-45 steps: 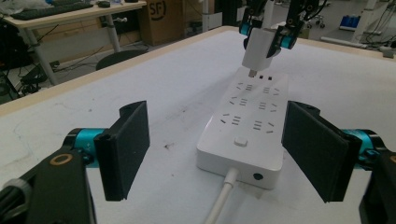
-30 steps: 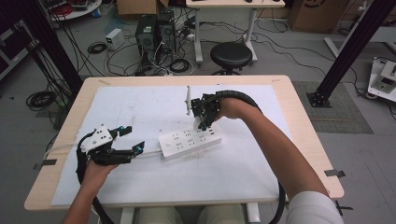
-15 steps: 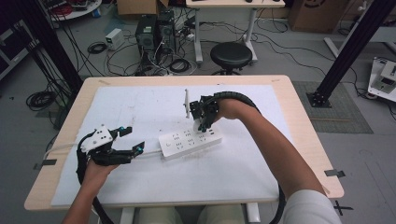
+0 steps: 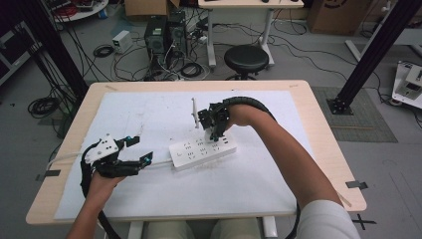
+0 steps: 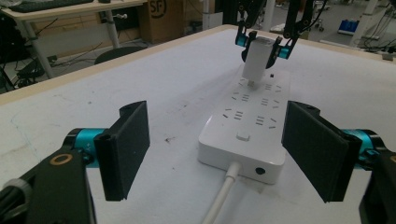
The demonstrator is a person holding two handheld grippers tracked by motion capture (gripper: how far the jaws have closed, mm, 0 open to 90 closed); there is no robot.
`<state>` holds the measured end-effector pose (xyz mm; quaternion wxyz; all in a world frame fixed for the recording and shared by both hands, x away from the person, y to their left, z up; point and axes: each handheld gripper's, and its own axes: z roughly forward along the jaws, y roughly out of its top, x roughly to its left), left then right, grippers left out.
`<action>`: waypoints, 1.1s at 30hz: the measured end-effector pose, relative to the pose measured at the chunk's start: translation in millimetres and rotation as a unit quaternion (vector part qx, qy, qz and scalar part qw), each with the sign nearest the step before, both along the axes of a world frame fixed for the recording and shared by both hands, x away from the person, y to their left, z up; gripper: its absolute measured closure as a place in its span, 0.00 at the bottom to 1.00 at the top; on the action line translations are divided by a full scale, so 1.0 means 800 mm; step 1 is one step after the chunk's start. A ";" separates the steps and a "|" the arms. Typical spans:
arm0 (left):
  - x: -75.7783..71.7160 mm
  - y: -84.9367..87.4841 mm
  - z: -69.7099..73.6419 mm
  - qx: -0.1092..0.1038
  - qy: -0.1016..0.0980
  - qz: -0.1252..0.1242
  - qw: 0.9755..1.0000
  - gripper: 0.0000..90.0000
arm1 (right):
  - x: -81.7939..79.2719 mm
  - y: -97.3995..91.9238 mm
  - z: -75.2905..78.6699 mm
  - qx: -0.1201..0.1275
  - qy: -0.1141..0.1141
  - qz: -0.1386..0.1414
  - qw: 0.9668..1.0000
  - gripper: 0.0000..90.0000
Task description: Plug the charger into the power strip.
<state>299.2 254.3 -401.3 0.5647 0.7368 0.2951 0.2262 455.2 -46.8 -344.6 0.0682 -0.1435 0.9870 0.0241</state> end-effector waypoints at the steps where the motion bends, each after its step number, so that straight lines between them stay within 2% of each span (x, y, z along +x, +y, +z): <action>1: 0.000 0.000 0.000 0.000 0.000 0.000 1.000 0.26 | 0.001 0.000 0.000 0.000 0.000 0.004 1.000 0.71; 3: 0.000 -0.001 0.000 0.000 -0.001 0.000 1.000 0.26 | 0.000 -0.002 0.000 -0.005 -0.002 0.000 1.000 0.71; 8: 0.001 -0.001 0.000 -0.001 0.003 0.000 1.000 0.26 | 0.000 0.000 -0.001 0.000 -0.001 0.006 1.000 0.71; 10: 0.001 -0.001 -0.001 -0.002 0.003 0.000 1.000 0.26 | 0.001 0.001 -0.003 -0.010 -0.004 0.005 1.000 0.71; 12: 0.000 0.000 0.000 -0.001 0.001 0.002 1.000 0.26 | 0.002 0.002 -0.005 -0.010 0.000 -0.002 1.000 0.71; 20: 0.000 0.001 -0.003 -0.002 0.005 0.003 1.000 0.26 | 0.003 0.005 -0.005 -0.013 0.003 0.003 1.000 0.71; 27: 0.000 0.001 -0.003 -0.001 0.005 0.002 1.000 0.26 | 0.006 0.006 -0.009 -0.012 0.010 -0.005 1.000 0.71; 28: -0.001 0.001 -0.003 -0.002 0.006 0.002 1.000 0.26 | 0.005 0.008 -0.013 -0.022 0.005 0.000 1.000 0.71; 33: 0.001 0.002 -0.005 0.000 0.007 0.002 1.000 0.26 | 0.006 0.010 -0.012 -0.029 0.010 -0.006 0.999 0.71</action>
